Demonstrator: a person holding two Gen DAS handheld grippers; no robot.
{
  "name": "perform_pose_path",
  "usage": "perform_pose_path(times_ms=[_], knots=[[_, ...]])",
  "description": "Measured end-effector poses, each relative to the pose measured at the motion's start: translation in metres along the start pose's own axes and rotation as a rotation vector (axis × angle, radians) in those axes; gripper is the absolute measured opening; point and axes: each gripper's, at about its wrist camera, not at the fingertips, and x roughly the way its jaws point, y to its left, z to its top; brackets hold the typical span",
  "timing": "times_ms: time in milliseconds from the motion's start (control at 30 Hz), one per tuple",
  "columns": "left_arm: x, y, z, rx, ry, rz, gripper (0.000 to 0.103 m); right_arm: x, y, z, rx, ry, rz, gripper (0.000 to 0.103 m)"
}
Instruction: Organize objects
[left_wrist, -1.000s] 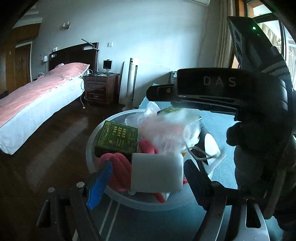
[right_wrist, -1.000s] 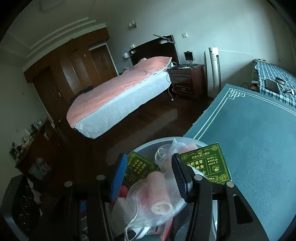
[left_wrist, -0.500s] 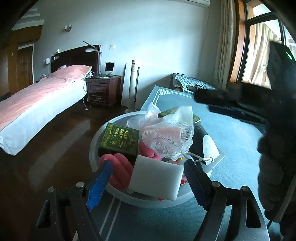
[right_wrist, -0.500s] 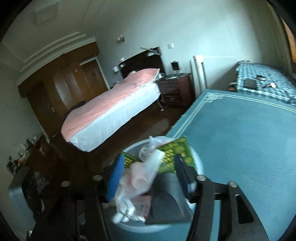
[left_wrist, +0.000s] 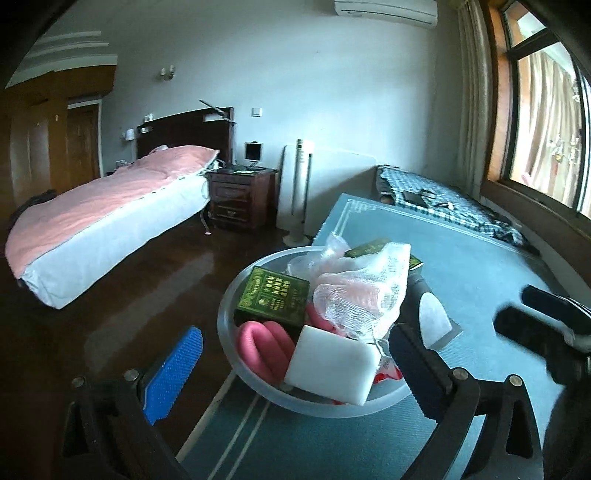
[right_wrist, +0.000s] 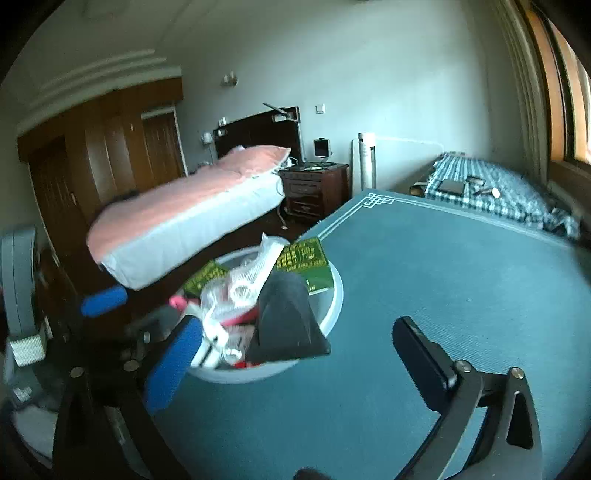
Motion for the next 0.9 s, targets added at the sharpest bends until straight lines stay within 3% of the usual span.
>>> perform_pose_path(times_ms=[167, 400, 900], knots=[[-0.005, 0.009, 0.002, -0.030, -0.002, 0.101, 0.103, 0.002, 0.019, -0.013, -0.079, 0.062, -0.079, 0.103], [-0.015, 0.021, 0.004, -0.053, -0.017, 0.174, 0.103, -0.003, 0.020, -0.018, -0.009, 0.102, 0.041, 0.103], [-0.012, 0.016, 0.003, -0.013, -0.006, 0.181, 0.103, 0.003, 0.035, -0.027, -0.027, 0.149, 0.074, 0.103]])
